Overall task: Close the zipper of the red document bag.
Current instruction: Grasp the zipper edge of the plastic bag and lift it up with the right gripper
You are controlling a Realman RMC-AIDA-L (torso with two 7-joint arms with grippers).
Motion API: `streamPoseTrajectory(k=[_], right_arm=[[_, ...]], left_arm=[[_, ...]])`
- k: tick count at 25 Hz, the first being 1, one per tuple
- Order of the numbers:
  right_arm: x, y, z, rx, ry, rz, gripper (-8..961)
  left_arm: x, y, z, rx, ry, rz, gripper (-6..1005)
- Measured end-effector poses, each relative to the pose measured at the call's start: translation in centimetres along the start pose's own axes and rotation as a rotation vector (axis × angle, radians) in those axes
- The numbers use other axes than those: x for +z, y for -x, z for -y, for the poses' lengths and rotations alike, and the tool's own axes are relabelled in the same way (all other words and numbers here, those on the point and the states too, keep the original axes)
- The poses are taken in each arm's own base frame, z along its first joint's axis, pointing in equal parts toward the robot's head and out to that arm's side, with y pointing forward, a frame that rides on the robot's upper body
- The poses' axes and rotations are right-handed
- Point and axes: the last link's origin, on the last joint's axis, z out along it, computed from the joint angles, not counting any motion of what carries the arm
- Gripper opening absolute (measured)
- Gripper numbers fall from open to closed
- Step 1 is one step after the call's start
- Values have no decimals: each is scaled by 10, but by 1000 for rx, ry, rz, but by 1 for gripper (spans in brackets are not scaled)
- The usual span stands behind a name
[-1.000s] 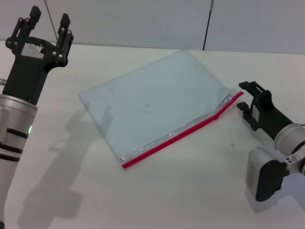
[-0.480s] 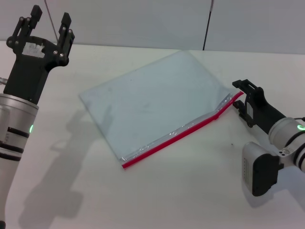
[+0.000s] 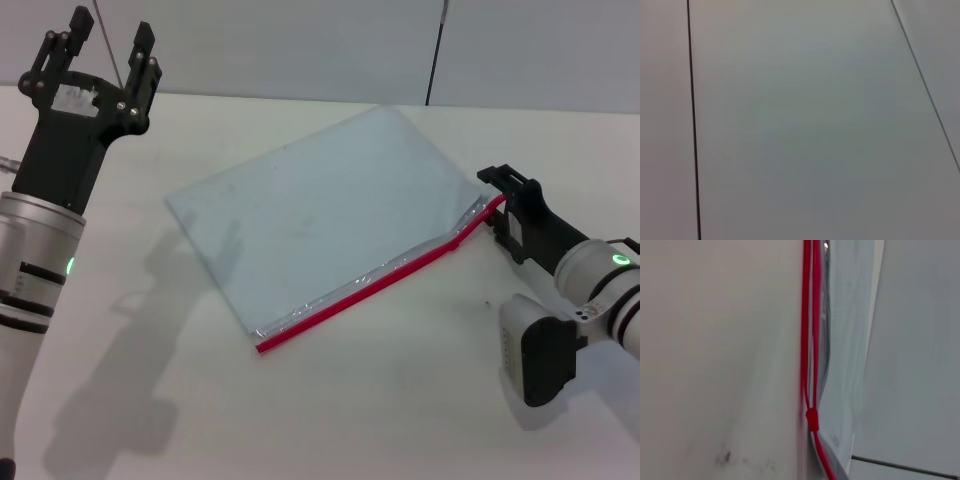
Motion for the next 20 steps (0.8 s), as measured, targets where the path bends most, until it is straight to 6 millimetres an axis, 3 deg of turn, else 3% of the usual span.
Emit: streamPoseTrajectory(k=[10, 20], right_arm=[[8, 8, 10, -18, -3, 29, 666], [11, 6, 8, -56, 32, 20, 666]], left_arm=[[1, 0, -1, -2, 3, -1, 600], [2, -1, -3, -43, 21, -5, 600]])
